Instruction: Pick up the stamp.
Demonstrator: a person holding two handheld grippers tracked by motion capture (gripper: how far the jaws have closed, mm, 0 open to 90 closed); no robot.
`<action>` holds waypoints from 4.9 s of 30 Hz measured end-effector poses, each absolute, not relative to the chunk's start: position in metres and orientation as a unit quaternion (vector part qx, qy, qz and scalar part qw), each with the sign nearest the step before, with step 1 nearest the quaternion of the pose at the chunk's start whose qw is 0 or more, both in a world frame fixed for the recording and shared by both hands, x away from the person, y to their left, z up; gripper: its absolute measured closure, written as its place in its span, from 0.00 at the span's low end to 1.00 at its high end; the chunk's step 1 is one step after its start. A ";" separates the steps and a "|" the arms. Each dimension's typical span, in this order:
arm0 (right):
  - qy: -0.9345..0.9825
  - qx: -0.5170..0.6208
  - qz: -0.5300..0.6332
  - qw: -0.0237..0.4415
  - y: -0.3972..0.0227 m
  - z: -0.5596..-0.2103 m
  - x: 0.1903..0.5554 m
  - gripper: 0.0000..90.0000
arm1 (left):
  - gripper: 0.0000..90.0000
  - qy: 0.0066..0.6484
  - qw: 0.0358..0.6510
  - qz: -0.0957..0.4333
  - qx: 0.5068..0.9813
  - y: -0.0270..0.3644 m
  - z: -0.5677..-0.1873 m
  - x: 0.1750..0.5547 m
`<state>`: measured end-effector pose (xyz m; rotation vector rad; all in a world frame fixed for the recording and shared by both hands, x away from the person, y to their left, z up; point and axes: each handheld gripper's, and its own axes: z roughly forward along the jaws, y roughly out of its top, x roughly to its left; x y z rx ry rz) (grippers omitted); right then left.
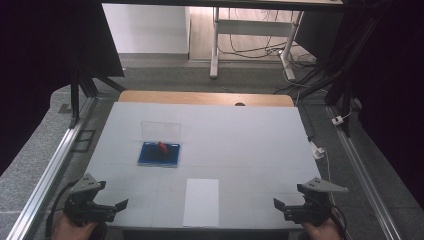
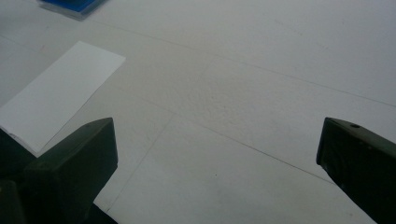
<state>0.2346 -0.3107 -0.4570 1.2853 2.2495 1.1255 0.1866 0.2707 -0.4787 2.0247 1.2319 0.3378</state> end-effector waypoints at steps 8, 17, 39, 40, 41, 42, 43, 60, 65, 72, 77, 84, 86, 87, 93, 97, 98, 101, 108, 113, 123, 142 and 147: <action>0.800 0.432 0.389 0.150 -0.307 -0.457 0.234 0.00 | 0.00 0.485 0.365 0.136 0.783 0.271 -0.479 0.187; 0.802 0.429 0.392 0.141 -0.307 -0.458 0.235 0.00 | 0.00 0.483 0.361 0.138 0.786 0.269 -0.479 0.188; 0.806 0.425 0.389 0.135 -0.307 -0.458 0.236 0.00 | 0.00 0.487 0.363 0.151 0.780 0.264 -0.474 0.188; 0.807 0.425 0.388 0.134 -0.307 -0.458 0.236 0.00 | 0.00 0.486 0.365 0.150 0.780 0.264 -0.473 0.189; 0.807 0.425 0.388 0.134 -0.307 -0.458 0.236 0.00 | 0.00 0.485 0.365 0.149 0.780 0.264 -0.473 0.189; 0.807 0.425 0.388 0.134 -0.307 -0.458 0.236 0.00 | 0.00 0.483 0.365 0.151 0.781 0.264 -0.473 0.189; 0.807 0.425 0.388 0.134 -0.307 -0.458 0.236 0.00 | 0.00 0.482 0.366 0.153 0.782 0.264 -0.473 0.190; 0.808 0.426 0.386 0.130 -0.306 -0.459 0.237 0.00 | 0.00 0.441 0.414 0.133 0.785 0.254 -0.468 0.205; 0.806 0.428 0.387 0.130 -0.307 -0.459 0.237 0.00 | 0.00 0.436 0.422 0.131 0.784 0.250 -0.467 0.212; 0.804 0.432 0.387 0.128 -0.307 -0.459 0.238 0.00 | 0.00 0.429 0.427 0.124 0.786 0.245 -0.469 0.223; 0.805 0.432 0.387 0.128 -0.307 -0.459 0.238 0.00 | 0.00 0.428 0.421 0.128 0.789 0.241 -0.470 0.230; 0.806 0.431 0.385 0.125 -0.307 -0.459 0.238 0.00 | 0.00 0.433 0.425 0.124 0.785 0.236 -0.469 0.244; 0.807 0.431 0.385 0.125 -0.307 -0.459 0.239 0.00 | 0.00 0.434 0.424 0.119 0.786 0.234 -0.469 0.249; 0.807 0.430 0.384 0.126 -0.307 -0.459 0.239 0.00 | 0.00 0.434 0.422 0.120 0.787 0.234 -0.469 0.251; 0.809 0.429 0.382 0.123 -0.307 -0.459 0.239 0.00 | 0.00 0.430 0.409 0.135 0.793 0.228 -0.468 0.266; 0.809 0.430 0.382 0.122 -0.306 -0.460 0.239 0.00 | 0.00 0.431 0.403 0.136 0.795 0.224 -0.470 0.279; 0.809 0.430 0.382 0.122 -0.306 -0.460 0.239 0.00 | 0.00 0.431 0.401 0.136 0.796 0.223 -0.470 0.282; 0.809 0.430 0.382 0.122 -0.306 -0.460 0.239 0.00 | 0.00 0.433 0.393 0.142 0.799 0.219 -0.471 0.291; 0.810 0.430 0.381 0.122 -0.306 -0.460 0.239 0.00 | 0.00 0.431 0.376 0.150 0.807 0.213 -0.476 0.309; 0.810 0.430 0.380 0.121 -0.306 -0.460 0.239 0.00 | 0.00 0.428 0.368 0.154 0.811 0.210 -0.479 0.320; 0.811 0.428 0.379 0.121 -0.305 -0.460 0.239 0.00 | 0.00 0.430 0.368 0.139 0.812 0.206 -0.486 0.349; 0.813 0.427 0.378 0.121 -0.305 -0.460 0.239 0.00 | 0.18 0.425 0.325 0.145 0.832 0.193 -0.502 0.384; 0.813 0.427 0.378 0.120 -0.305 -0.460 0.239 0.00 | 0.33 0.420 0.315 0.146 0.838 0.193 -0.503 0.386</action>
